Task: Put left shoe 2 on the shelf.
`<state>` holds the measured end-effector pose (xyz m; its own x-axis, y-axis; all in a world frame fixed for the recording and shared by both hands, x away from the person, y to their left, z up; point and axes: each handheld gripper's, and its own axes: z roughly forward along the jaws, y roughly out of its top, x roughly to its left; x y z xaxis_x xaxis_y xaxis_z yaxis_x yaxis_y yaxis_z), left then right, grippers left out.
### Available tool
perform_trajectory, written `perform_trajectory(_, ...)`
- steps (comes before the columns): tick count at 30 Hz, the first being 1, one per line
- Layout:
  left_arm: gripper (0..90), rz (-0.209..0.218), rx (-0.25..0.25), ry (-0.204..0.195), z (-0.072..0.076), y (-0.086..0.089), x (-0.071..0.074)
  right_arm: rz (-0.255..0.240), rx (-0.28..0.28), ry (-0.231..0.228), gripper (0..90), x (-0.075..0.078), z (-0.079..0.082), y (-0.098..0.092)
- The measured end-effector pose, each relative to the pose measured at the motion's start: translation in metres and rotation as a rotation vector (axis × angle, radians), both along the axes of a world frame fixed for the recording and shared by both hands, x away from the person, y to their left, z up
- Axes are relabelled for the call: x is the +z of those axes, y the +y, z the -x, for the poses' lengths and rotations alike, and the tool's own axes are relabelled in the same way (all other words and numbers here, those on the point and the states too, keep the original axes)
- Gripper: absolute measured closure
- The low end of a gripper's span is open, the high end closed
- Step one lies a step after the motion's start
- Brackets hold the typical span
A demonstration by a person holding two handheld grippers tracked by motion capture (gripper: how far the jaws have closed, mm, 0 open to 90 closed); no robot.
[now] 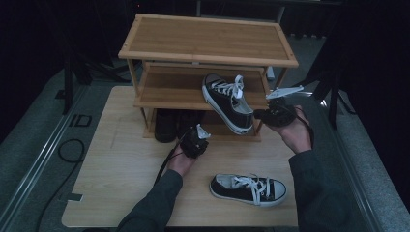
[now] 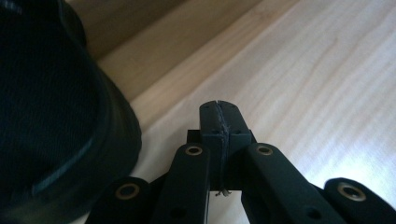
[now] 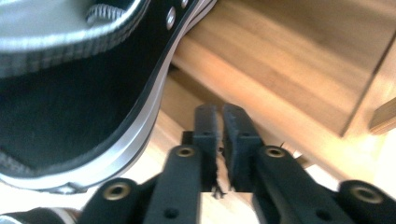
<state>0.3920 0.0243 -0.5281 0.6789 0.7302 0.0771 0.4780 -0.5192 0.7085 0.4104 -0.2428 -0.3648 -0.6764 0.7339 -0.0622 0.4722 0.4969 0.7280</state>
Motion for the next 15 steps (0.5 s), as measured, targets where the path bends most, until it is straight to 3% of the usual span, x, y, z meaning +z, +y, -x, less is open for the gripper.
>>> perform_trajectory(7, 89.8, -0.030, 0.032, -0.008, -0.018, -0.014, -0.004, 0.016, 0.001, 0.008, 90.0, -0.010, 0.009, 0.001)
perform_trajectory(15, 89.8, -0.046, 0.088, -0.002, -0.037, -0.022, -0.012, 0.043, 0.046, 0.001, 89.9, -0.024, 0.027, 0.004)
